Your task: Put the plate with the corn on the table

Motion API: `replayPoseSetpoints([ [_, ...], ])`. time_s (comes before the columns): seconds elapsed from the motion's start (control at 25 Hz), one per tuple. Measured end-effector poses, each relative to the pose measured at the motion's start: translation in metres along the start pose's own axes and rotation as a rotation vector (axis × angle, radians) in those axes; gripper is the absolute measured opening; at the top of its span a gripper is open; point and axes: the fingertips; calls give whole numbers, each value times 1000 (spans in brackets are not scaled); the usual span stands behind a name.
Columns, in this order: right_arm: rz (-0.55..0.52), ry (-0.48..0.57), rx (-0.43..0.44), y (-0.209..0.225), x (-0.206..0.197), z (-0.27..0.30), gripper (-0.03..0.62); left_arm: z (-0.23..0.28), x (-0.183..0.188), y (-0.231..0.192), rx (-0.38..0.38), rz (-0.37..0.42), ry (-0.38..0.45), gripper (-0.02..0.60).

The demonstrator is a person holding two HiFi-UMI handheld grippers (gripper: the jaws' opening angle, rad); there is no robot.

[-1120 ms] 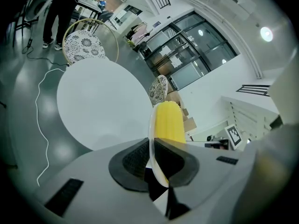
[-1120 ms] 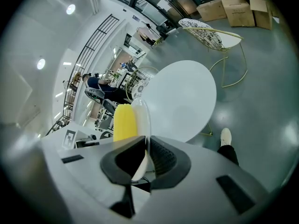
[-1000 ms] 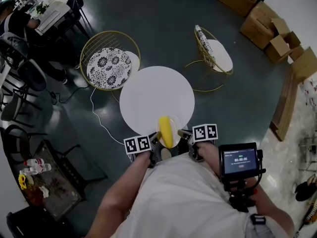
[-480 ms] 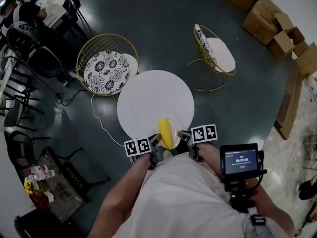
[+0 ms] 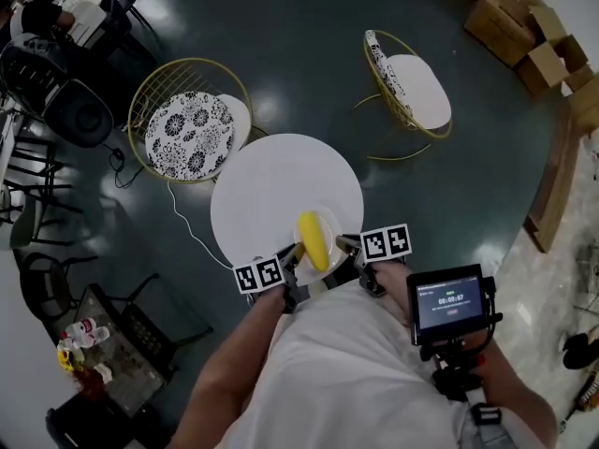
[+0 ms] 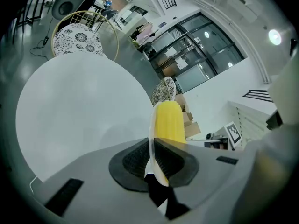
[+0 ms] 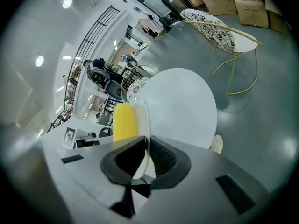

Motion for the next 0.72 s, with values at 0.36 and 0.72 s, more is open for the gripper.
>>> replayPoseSetpoints([
  [0.36,-24,-49,-15,32,27,23,41,41,17,-12,55,31,-41,38],
  [0.72,-42,-81,-30,64,52,54,41,83,31,-34,90,45,-79,38],
])
Point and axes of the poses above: the fingertips, and each gripper's own axes: z forward along the fingers, y to its right, x out of its top, and after that the axes turned 9 degrees about y, right-handed
